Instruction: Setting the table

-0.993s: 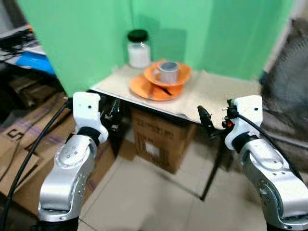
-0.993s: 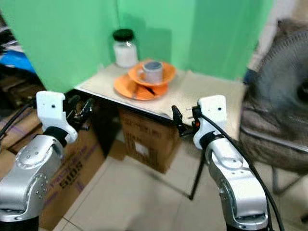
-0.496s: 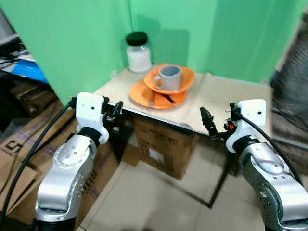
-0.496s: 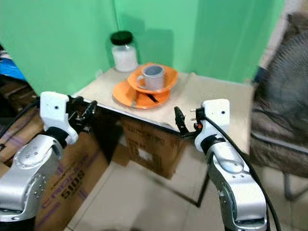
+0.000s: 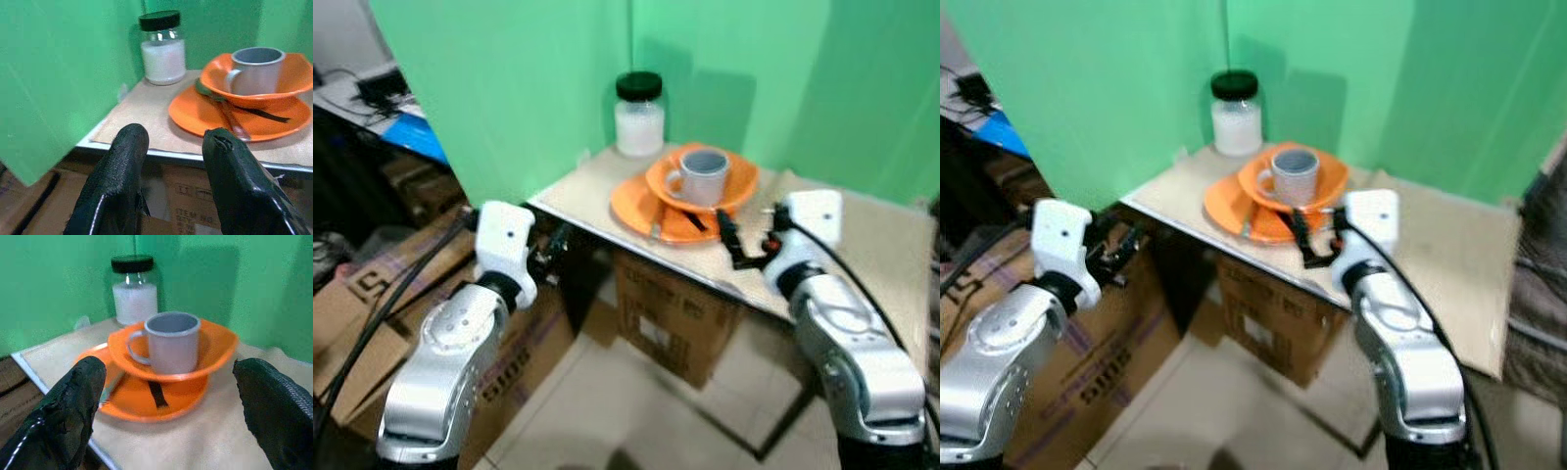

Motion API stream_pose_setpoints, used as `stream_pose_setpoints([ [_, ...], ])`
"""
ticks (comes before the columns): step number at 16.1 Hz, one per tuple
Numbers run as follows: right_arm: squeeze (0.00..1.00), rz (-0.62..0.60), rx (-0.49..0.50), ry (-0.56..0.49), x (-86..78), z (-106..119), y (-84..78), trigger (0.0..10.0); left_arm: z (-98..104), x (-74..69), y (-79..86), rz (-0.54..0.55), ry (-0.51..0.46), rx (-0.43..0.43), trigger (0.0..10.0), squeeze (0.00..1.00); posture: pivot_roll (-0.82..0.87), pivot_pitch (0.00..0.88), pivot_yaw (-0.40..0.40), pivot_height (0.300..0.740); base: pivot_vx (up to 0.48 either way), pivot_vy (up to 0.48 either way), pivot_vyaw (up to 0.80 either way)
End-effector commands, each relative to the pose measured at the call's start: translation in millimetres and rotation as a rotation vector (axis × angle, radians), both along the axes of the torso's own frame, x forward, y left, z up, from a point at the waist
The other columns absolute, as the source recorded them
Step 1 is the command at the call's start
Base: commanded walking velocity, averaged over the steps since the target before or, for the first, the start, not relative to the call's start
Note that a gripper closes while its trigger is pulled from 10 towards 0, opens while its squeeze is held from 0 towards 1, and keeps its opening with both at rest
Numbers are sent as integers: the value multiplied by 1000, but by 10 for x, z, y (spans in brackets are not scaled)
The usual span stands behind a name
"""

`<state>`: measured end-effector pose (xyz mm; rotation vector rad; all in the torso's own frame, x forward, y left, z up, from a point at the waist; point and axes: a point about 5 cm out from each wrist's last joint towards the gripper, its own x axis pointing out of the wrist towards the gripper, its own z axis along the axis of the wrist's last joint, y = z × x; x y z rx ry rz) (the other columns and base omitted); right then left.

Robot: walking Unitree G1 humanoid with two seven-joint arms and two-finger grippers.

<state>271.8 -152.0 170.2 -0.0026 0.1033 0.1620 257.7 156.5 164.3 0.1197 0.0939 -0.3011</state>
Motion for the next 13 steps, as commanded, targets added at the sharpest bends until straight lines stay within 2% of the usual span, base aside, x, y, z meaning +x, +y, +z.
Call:
stream_pose_setpoints([
  [1,0,36,15,-13,24,32,104,10000,9,-13,54,4,4,19,10000,0,124,0,45,740,296,0,0],
  [4,0,62,-5,-40,54,58,158,10000,-11,12,30,-56,15,39,10000,0,104,0,64,740,290,0,0],
  [9,0,57,4,-36,92,55,148,10000,4,44,-23,-101,14,50,10000,0,116,0,65,740,290,0,0],
  [13,0,72,0,-53,148,90,165,10000,-13,50,1,-122,17,65,10000,0,96,0,74,740,289,0,-713],
])
